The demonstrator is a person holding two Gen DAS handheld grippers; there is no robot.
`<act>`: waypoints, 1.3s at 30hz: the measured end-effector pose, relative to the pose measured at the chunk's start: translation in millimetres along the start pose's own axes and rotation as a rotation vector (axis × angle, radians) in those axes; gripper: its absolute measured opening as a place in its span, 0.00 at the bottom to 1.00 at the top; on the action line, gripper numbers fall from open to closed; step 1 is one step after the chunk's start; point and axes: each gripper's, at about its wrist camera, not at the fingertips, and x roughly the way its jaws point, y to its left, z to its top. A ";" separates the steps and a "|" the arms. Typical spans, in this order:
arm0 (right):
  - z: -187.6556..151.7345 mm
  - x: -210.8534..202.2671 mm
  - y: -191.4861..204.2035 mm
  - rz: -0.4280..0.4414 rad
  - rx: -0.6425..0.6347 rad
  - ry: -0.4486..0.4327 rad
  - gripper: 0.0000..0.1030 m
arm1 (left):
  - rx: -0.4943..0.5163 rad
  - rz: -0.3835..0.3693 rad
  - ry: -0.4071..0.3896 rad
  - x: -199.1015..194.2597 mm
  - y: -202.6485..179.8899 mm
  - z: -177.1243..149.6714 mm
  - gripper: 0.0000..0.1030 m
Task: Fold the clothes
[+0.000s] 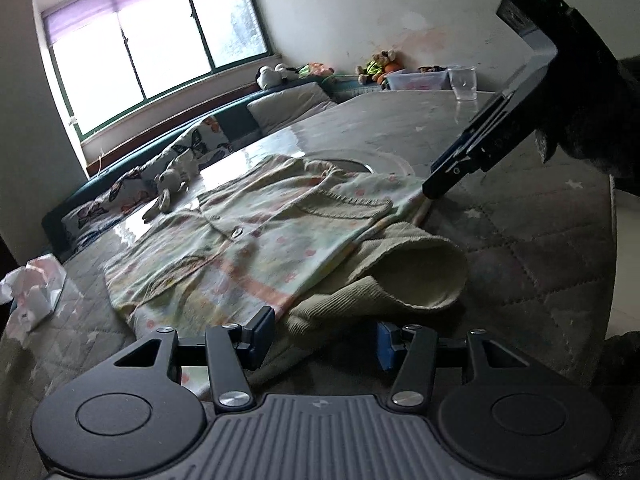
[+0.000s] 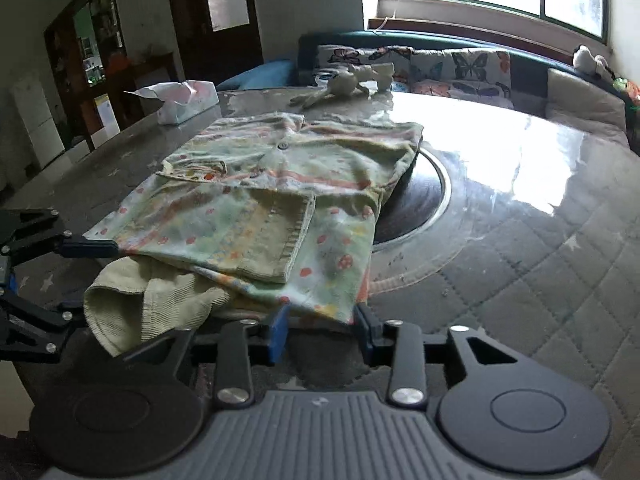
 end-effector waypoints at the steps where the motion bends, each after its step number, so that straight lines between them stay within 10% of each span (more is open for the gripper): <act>1: 1.0 -1.1 1.2 -0.008 -0.016 -0.002 0.36 | -0.011 -0.005 -0.004 0.1 1.8 1.5 0.51; 9: -0.6 -6.3 16.6 0.000 -0.165 -0.006 0.53 | -0.099 -0.048 -0.040 0.8 16.2 13.3 0.15; 15: -5.3 -3.9 36.4 0.029 -0.300 -0.015 0.61 | -0.210 -0.075 -0.053 3.3 39.4 28.3 0.11; 23: 12.0 21.7 67.0 0.082 -0.395 -0.090 0.56 | -0.255 -0.081 -0.039 12.7 54.3 38.7 0.11; 28: 31.3 33.7 65.4 0.149 -0.307 -0.039 0.25 | -0.230 -0.065 -0.029 8.3 52.6 28.1 0.18; 32: 44.0 27.8 63.6 0.167 -0.270 -0.041 0.22 | -0.204 -0.033 -0.032 -2.4 50.7 16.0 0.45; 39: 61.9 25.2 60.7 0.167 -0.211 -0.056 0.19 | -0.061 0.070 0.001 -6.1 32.9 -4.2 0.50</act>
